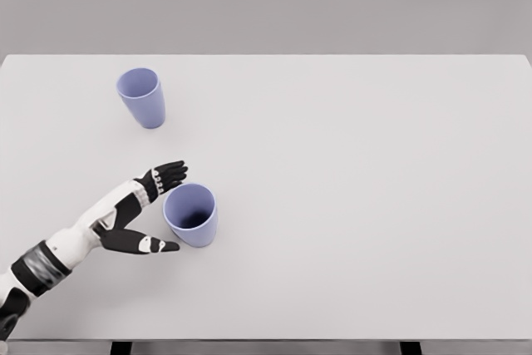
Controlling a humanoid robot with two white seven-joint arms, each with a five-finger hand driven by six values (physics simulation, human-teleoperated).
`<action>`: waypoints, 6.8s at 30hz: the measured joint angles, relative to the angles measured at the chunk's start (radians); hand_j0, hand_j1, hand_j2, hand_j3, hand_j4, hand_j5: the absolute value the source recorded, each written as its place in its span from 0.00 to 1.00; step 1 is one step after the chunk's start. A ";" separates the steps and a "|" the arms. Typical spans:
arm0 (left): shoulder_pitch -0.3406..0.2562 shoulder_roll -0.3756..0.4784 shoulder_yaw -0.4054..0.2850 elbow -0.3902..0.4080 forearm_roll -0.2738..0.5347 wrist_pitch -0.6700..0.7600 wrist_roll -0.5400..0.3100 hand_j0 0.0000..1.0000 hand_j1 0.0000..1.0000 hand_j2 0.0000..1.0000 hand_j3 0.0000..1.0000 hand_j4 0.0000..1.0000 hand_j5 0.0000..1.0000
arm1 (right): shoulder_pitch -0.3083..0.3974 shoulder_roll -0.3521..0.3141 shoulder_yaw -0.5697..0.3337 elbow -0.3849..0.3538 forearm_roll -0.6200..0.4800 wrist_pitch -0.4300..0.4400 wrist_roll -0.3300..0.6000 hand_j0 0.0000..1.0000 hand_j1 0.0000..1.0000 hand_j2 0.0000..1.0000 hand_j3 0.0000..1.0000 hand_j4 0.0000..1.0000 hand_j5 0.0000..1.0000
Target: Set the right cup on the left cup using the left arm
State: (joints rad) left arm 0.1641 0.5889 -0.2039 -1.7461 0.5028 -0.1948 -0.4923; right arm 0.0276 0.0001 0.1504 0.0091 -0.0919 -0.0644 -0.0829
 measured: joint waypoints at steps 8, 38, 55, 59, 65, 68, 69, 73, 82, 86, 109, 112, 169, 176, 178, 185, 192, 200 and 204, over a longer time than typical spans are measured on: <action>-0.021 -0.011 -0.018 0.024 -0.001 0.001 0.000 1.00 1.00 1.00 1.00 1.00 1.00 | 0.000 0.000 0.000 0.000 0.000 0.000 0.000 1.00 1.00 1.00 1.00 1.00 1.00; -0.066 -0.033 -0.085 0.066 -0.001 0.006 -0.001 0.84 0.84 0.84 0.84 0.84 0.84 | 0.000 0.000 0.000 0.000 0.000 0.000 0.000 1.00 1.00 1.00 1.00 1.00 1.00; -0.069 -0.032 -0.081 0.059 0.003 0.043 0.001 0.72 0.72 0.72 0.72 0.72 0.72 | 0.000 0.000 0.000 0.000 0.000 0.000 0.000 1.00 1.00 1.00 1.00 1.00 1.00; -0.098 -0.030 -0.075 0.030 0.005 0.078 0.002 0.70 0.70 0.70 0.70 0.70 0.70 | 0.000 0.000 0.000 0.000 0.000 0.000 0.000 1.00 1.00 1.00 1.00 1.00 1.00; -0.161 -0.027 -0.066 0.014 0.008 0.131 0.003 0.69 0.69 0.69 0.69 0.69 0.69 | 0.000 0.000 0.000 0.000 0.000 0.000 0.000 1.00 1.00 1.00 1.00 1.00 1.00; -0.216 -0.024 -0.061 0.012 0.032 0.184 0.004 0.70 0.70 0.70 0.70 0.70 0.70 | 0.000 0.000 0.000 0.000 0.000 0.000 0.000 1.00 1.00 1.00 1.00 1.00 1.00; -0.230 -0.023 -0.059 0.012 0.037 0.202 0.004 0.70 0.70 0.70 0.70 0.70 0.70 | 0.000 0.000 0.000 0.000 0.000 0.000 0.000 1.00 1.00 1.00 1.00 1.00 1.00; -0.276 -0.024 -0.045 0.014 0.047 0.271 0.005 0.70 0.70 0.70 0.70 0.70 0.70 | 0.000 0.000 0.000 0.000 0.000 0.000 0.000 1.00 1.00 1.00 1.00 1.00 1.00; -0.310 -0.029 -0.004 0.024 0.050 0.335 0.007 0.69 0.69 0.69 0.69 0.69 0.69 | 0.000 0.000 0.000 0.000 0.000 0.000 0.000 1.00 1.00 1.00 1.00 1.00 1.00; -0.340 -0.031 0.004 0.030 0.050 0.344 0.008 0.69 0.69 0.69 0.69 0.69 0.69 | 0.000 0.000 0.000 0.000 0.000 0.000 0.000 1.00 1.00 1.00 1.00 1.00 1.00; -0.541 -0.071 0.016 0.141 0.052 0.347 0.008 0.67 0.67 0.67 0.67 0.67 0.67 | 0.000 0.000 0.000 0.000 0.000 0.000 0.000 1.00 1.00 1.00 1.00 1.00 1.00; -0.577 -0.071 0.019 0.169 0.052 0.347 0.008 0.67 0.67 0.67 0.67 0.67 0.67 | 0.000 0.000 0.000 0.000 0.000 0.000 0.000 1.00 1.00 1.00 1.00 1.00 1.00; -0.715 -0.117 0.070 0.557 -0.023 0.347 0.011 0.67 0.67 0.67 0.67 0.67 0.67 | 0.000 0.000 0.000 0.000 0.000 0.000 0.000 1.00 1.00 1.00 1.00 1.00 1.00; -0.727 -0.121 0.070 0.591 -0.029 0.347 0.011 0.67 0.67 0.67 0.67 0.67 0.67 | 0.000 0.000 0.000 0.000 0.000 0.000 0.000 1.00 1.00 1.00 1.00 1.00 1.00; -0.727 -0.124 0.070 0.595 -0.031 0.347 0.011 0.67 0.67 0.67 0.67 0.67 0.67 | 0.000 0.000 0.000 0.000 0.000 0.000 0.000 1.00 1.00 1.00 1.00 1.00 1.00; -0.727 -0.129 0.070 0.604 -0.033 0.347 0.011 0.67 0.67 0.67 0.67 0.67 0.67 | 0.000 0.000 0.000 0.000 0.000 0.000 0.000 1.00 1.00 1.00 1.00 1.00 1.00; -0.727 -0.139 0.068 0.621 -0.034 0.346 0.011 0.67 0.67 0.67 0.67 0.67 0.67 | 0.000 0.000 0.000 0.000 0.000 0.000 0.000 1.00 1.00 1.00 1.00 1.00 1.00; -0.727 -0.143 0.068 0.645 -0.035 0.345 0.011 0.68 0.68 0.68 0.68 0.68 0.68 | 0.000 0.000 0.000 0.000 0.000 0.000 0.000 1.00 1.00 1.00 1.00 1.00 1.00; -0.723 -0.143 0.067 0.648 -0.038 0.342 0.010 0.76 0.76 0.76 0.76 0.76 0.76 | 0.000 0.000 0.000 0.000 0.000 0.000 0.000 1.00 1.00 1.00 1.00 1.00 1.00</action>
State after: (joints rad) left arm -0.5584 0.4458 -0.1368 -1.0979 0.4647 0.1472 -0.4823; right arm 0.0276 0.0001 0.1504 0.0091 -0.0919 -0.0644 -0.0829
